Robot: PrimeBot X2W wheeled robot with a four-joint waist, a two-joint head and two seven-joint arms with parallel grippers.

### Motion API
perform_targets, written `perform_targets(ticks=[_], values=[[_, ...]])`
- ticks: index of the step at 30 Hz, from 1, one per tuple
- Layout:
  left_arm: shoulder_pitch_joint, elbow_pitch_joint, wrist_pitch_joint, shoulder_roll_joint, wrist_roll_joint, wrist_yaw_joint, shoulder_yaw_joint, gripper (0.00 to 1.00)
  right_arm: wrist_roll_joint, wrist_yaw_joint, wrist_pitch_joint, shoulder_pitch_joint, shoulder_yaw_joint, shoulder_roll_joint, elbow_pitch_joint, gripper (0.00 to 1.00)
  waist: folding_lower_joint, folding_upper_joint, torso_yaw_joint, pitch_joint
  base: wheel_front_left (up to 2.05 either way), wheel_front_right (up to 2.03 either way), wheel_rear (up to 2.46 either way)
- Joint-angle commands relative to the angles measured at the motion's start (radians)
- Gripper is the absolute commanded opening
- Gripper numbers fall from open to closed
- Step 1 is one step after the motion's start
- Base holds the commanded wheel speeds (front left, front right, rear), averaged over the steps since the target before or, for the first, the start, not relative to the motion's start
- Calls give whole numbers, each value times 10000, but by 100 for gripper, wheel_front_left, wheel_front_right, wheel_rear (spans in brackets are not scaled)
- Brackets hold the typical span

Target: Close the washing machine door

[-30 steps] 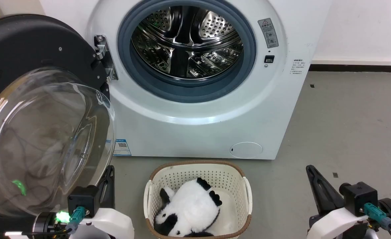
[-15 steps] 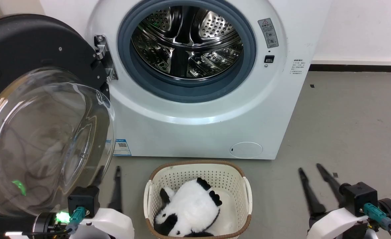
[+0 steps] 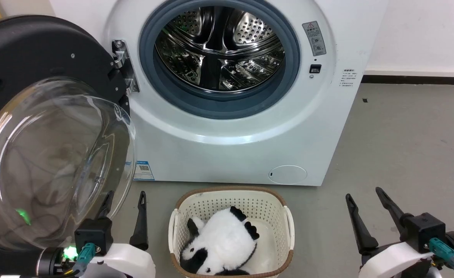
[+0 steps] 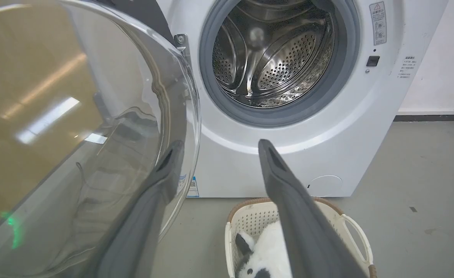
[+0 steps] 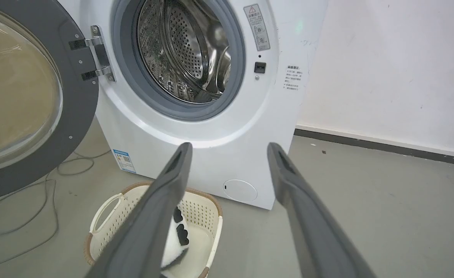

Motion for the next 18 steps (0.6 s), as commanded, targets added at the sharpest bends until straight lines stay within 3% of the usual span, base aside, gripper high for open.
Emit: perform_targets(ticks=[1, 18], values=[[108, -68, -79, 0, -78, -27, 12, 100, 97, -1, -77, 78, -26, 4, -22, 100, 0, 0, 16, -5, 0, 0, 0], [294, -288, -434, 1, -306, -93, 71, 100, 276, -2, -432, 197, 36, 8, -83, 100, 0, 0, 624, -57, 0, 0, 0]])
